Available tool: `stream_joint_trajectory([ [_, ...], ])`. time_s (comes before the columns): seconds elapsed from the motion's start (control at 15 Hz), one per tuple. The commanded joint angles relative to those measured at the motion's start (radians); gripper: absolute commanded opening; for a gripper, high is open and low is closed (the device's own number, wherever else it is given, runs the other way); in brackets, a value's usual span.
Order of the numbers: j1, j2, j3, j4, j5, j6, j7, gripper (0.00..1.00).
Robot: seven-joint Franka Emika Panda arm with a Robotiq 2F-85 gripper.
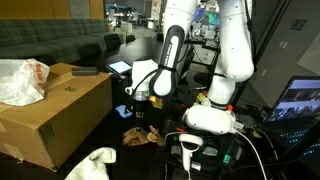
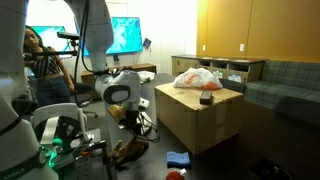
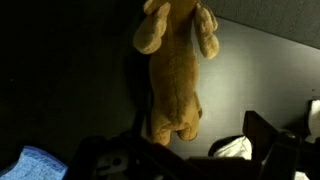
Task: Remove the orange plush toy from the box and replace it with the gray duster, remove the blue object from the box and replace it with the brown toy and remove the plastic bag from the box and replace it with the white towel
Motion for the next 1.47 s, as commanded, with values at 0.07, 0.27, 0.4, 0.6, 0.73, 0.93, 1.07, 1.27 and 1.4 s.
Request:
stream_joint_trajectory([
  [0.07,-0.016,0.062,0.048,0.040,0.035,0.021,-0.016,1.00],
  [0.27,0.035,0.110,0.006,0.067,0.004,0.045,0.002,1.00],
  [0.4,0.040,0.155,0.007,0.091,0.003,0.066,0.000,1.00],
  [0.6,0.061,0.207,-0.007,0.114,-0.004,0.104,0.009,1.00],
  [0.73,0.078,0.236,-0.022,0.130,-0.011,0.125,0.015,1.00],
  [0.93,0.139,0.262,-0.078,0.150,-0.018,0.137,0.035,1.00],
  [1.07,0.190,0.269,-0.127,0.161,-0.016,0.130,0.055,1.00],
  [1.27,0.281,0.284,-0.213,0.185,-0.012,0.115,0.103,0.92],
  [1.4,0.311,0.289,-0.244,0.194,-0.011,0.104,0.122,0.66],
])
